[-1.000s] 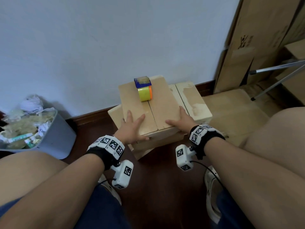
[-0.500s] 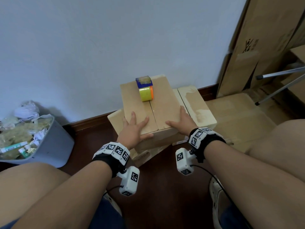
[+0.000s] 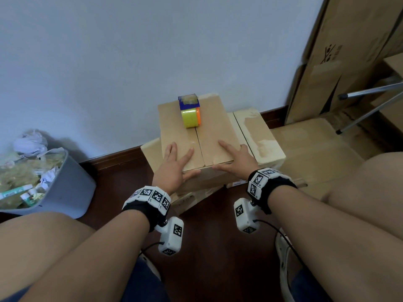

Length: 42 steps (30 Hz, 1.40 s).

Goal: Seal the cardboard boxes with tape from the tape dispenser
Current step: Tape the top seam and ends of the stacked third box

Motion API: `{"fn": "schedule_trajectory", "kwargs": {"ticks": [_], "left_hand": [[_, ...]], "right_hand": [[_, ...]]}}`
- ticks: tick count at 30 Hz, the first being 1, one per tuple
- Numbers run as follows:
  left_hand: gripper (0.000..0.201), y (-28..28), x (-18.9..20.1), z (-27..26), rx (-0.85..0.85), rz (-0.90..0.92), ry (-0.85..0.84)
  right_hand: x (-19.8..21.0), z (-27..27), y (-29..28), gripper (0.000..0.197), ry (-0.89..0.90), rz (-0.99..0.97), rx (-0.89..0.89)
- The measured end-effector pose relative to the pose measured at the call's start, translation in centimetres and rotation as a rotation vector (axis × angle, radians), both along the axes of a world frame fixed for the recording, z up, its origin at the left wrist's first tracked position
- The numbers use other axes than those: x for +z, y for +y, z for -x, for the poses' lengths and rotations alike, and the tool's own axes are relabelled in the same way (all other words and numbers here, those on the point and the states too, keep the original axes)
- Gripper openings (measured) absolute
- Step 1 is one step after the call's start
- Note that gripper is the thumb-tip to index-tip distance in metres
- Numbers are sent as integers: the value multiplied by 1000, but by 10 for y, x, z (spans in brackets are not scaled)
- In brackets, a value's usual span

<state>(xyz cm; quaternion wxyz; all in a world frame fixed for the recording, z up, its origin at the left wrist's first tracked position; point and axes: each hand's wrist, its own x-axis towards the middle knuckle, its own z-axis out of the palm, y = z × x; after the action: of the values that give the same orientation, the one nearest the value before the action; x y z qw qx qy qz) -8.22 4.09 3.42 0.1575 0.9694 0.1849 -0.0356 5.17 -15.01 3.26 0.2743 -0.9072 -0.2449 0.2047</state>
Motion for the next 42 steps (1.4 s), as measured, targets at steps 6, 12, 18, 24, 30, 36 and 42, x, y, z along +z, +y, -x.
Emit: {"fn": "schedule_trajectory", "kwargs": {"ticks": [6,12,18,24,30,36,42], "left_hand": [[73,0,-6,-1,-15,-45,-28],[73,-1,-10,0,-25,-45,-37],[75,0,-8,-2,-102,-241,4],[89,10,-11,-9,-279,-263,4],[85,17,-10,-13,-404,-230,-9],[70,15,-9,-12,-409,-226,-19],[62,17,-11,-13,-426,-252,4]], "right_hand": [[-1,1,0,86,-18,-36,-28],[-3,2,1,85,-33,-18,-34],[-10,1,2,84,-15,-27,-41],[-10,-1,2,85,-10,-43,-27],[-8,1,3,85,-19,-40,-18],[-9,0,3,86,-24,-41,-11],[-9,1,3,85,-27,-19,-15]]}}
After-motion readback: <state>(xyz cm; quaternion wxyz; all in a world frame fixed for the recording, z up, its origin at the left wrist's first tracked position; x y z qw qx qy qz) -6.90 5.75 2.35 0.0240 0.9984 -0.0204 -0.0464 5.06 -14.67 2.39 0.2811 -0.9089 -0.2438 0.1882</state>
